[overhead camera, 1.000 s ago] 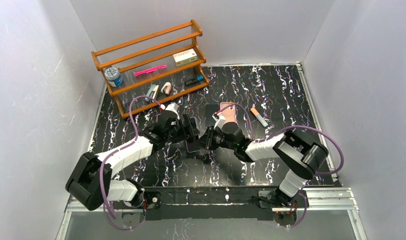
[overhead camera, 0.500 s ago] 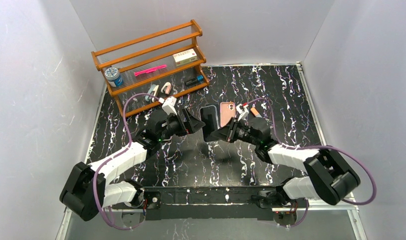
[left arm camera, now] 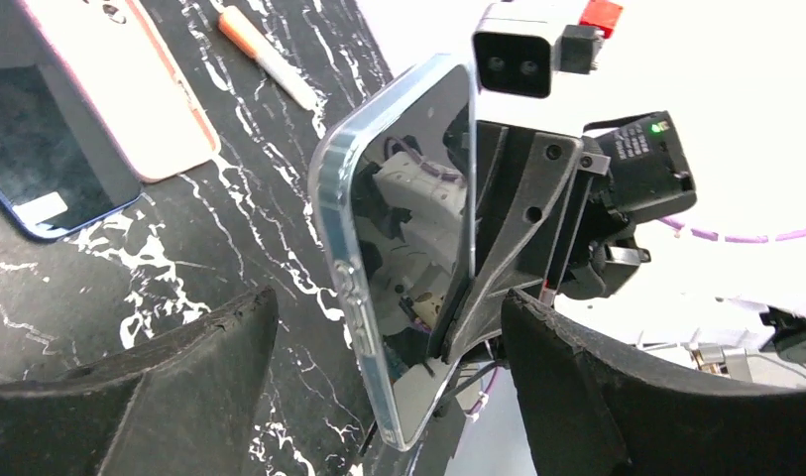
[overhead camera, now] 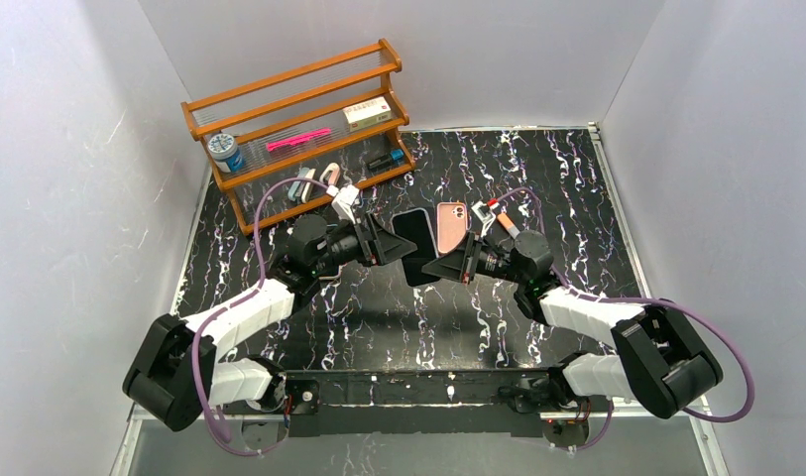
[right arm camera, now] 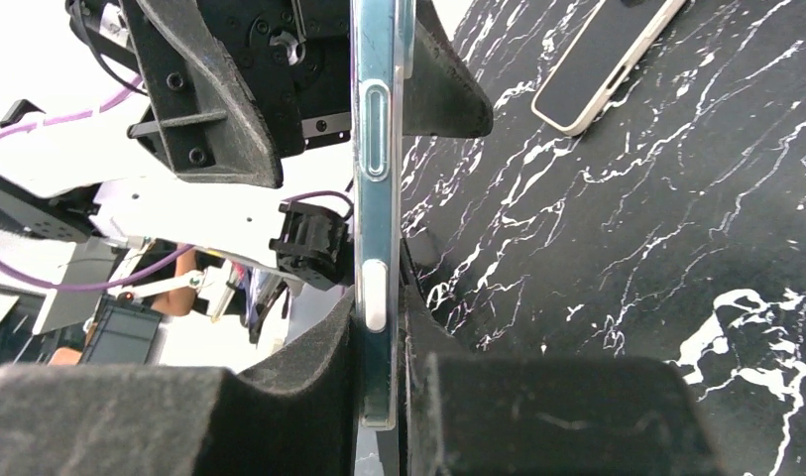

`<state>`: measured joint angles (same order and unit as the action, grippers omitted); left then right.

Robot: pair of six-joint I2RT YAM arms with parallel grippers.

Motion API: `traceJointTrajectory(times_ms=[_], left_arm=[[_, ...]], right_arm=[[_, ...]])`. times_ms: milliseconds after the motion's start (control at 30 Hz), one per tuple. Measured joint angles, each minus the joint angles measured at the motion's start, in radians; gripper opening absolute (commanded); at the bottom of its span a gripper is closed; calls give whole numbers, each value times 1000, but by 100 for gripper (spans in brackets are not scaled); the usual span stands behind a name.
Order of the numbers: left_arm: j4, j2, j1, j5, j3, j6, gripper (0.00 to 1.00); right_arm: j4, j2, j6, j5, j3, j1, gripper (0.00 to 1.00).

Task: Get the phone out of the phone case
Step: Pick up the phone at the center of the board.

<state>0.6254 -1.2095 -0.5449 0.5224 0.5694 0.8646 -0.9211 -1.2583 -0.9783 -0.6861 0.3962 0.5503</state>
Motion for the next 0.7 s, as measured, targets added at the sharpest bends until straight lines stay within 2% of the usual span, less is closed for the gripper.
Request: traceJointTrajectory(times_ms=[433, 567, 600, 633, 700], left_arm=[[108, -27, 1, 116, 34, 66, 34], [142, -26, 1, 134, 36, 91, 10], [148, -26, 3, 137, 36, 102, 3], [159, -22, 6, 144, 36, 113, 0], [175, -9, 6, 156, 36, 122, 0]], right_arm=[[-87, -11, -51, -130, 12, 0, 1], [-121, -19, -68, -146, 21, 0, 1], [-129, -24, -69, -149, 23, 0, 2], [-136, -29, -70, -153, 24, 0, 6], [-161, -40, -80, -168, 27, 0, 19]])
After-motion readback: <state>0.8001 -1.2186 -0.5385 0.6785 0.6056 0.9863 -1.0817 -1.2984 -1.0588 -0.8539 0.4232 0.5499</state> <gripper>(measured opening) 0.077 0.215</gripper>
